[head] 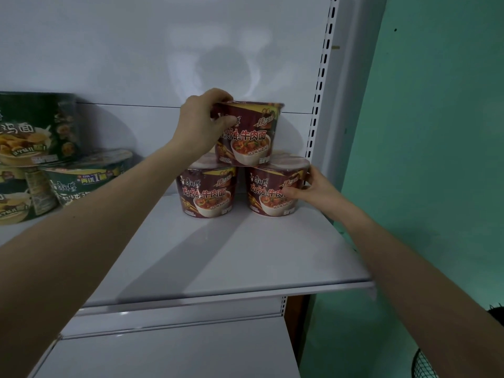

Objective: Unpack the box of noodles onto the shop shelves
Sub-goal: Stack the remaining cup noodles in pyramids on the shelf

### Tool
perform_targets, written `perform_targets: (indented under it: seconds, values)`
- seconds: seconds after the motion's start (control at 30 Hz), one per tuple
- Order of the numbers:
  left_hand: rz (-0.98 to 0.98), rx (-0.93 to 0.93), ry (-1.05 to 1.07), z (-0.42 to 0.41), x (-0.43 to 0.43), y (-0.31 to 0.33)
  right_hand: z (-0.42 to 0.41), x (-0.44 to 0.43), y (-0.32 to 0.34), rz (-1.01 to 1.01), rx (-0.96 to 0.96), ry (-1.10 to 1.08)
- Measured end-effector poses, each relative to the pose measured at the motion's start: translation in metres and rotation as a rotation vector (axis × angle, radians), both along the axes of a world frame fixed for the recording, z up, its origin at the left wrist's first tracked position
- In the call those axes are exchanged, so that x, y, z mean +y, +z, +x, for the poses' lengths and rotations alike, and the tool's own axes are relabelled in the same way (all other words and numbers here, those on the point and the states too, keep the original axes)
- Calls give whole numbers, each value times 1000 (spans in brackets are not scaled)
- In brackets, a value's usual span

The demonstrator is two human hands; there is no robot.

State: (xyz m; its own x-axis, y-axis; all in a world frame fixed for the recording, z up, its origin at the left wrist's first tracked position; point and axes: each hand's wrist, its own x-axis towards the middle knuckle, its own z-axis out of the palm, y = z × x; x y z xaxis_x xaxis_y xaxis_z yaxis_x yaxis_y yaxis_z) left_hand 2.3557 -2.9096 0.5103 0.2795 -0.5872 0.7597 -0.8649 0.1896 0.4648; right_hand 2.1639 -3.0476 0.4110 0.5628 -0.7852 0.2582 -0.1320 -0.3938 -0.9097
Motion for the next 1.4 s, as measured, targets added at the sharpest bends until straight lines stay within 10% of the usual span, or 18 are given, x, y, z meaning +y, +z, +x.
perform_targets:
  seconds: [1.4]
  values:
    - [-27, 73, -59, 14, -4, -10, -5, -17, -13, -46, 230, 117]
